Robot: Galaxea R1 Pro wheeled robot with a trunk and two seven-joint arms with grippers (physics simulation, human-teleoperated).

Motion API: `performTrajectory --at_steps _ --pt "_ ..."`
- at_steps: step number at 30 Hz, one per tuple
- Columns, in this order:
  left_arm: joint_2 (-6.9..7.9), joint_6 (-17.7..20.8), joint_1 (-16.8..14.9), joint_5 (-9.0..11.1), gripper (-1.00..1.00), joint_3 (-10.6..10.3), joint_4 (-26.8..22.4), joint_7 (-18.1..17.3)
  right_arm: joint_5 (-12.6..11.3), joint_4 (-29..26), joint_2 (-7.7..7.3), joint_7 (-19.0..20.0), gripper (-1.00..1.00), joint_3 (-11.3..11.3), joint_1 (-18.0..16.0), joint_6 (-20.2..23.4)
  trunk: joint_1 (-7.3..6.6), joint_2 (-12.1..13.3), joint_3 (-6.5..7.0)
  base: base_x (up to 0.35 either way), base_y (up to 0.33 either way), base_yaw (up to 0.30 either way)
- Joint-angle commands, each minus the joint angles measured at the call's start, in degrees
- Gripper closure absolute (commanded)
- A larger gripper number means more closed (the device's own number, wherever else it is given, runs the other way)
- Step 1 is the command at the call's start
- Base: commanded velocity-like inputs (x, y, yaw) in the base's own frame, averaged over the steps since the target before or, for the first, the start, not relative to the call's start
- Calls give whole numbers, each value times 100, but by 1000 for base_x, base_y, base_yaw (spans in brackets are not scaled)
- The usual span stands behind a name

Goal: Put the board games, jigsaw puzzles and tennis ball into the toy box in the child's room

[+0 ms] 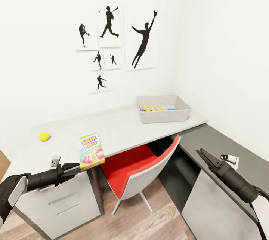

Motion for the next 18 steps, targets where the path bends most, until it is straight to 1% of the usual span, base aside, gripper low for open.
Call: performTrajectory --at_steps 1,18 --pt "0 23 -4 -11 -100 9 1 -23 -28 1 3 1 -100 -2 -4 36 23 -45 -24 0 0 0" --pt "0 14 -4 -3 -100 12 1 -23 -27 1 12 -1 -100 -1 -4 30 396 -727 -329 0 0 0"
